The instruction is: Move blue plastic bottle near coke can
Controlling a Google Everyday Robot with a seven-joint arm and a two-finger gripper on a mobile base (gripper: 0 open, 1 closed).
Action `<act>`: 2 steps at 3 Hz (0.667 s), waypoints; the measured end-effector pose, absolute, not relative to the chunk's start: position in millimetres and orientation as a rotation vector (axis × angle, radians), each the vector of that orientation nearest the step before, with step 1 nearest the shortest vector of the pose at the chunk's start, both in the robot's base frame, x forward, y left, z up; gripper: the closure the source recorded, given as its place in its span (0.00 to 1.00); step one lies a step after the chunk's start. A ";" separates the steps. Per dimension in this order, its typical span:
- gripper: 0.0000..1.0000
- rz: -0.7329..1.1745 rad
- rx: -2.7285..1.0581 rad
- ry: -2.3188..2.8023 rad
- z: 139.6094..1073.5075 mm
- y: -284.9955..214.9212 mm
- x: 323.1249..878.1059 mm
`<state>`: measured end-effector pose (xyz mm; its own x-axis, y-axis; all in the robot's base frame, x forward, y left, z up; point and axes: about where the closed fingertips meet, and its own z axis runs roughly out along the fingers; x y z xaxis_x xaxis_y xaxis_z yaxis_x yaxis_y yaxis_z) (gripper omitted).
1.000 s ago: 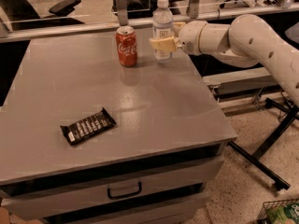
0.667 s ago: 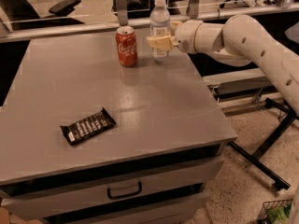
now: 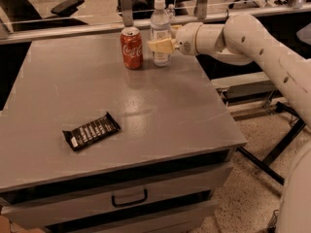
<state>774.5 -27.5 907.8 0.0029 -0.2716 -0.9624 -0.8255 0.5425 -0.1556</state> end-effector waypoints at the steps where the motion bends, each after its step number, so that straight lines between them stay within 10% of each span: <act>1: 0.30 0.613 -0.971 1.579 900.6 -22.8 774.6; 2: 0.07 0.663 -0.969 1.595 896.6 -16.8 774.3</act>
Offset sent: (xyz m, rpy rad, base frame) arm -0.0004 0.0111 -0.0139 0.0545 0.1271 0.0622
